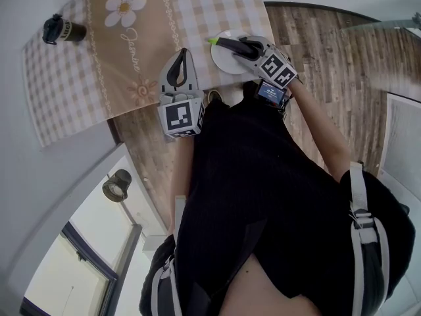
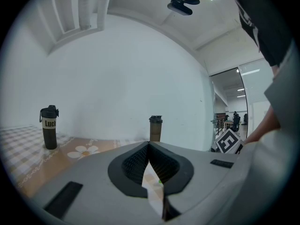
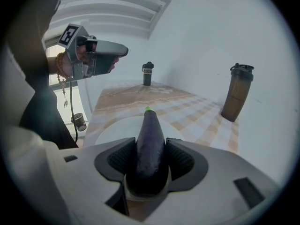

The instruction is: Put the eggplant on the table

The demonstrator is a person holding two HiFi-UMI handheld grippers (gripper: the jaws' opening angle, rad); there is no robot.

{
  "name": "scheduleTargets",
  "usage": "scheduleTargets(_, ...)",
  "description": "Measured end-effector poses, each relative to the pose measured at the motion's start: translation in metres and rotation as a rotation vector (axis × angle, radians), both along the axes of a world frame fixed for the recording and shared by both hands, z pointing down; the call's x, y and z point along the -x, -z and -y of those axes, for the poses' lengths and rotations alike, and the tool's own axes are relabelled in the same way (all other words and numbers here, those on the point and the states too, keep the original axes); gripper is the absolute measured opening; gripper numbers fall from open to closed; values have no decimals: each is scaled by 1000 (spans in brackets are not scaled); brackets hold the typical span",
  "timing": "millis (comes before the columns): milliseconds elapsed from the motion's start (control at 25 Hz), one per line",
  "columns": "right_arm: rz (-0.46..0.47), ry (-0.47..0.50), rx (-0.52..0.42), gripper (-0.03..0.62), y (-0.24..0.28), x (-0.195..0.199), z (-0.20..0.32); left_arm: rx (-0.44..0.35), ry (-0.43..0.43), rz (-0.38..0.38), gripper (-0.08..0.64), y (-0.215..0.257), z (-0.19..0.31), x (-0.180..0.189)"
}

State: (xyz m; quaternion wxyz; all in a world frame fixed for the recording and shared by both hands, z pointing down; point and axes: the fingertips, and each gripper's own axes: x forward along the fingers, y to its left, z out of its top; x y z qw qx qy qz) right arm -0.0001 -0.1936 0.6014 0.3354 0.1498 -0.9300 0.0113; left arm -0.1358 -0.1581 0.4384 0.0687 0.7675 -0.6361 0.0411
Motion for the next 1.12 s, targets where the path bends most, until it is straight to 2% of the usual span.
scheduleTargets(1120, 15, -13, -17, 230, 15, 7, -1, 4, -15, 3, 2, -3, -5, 3)
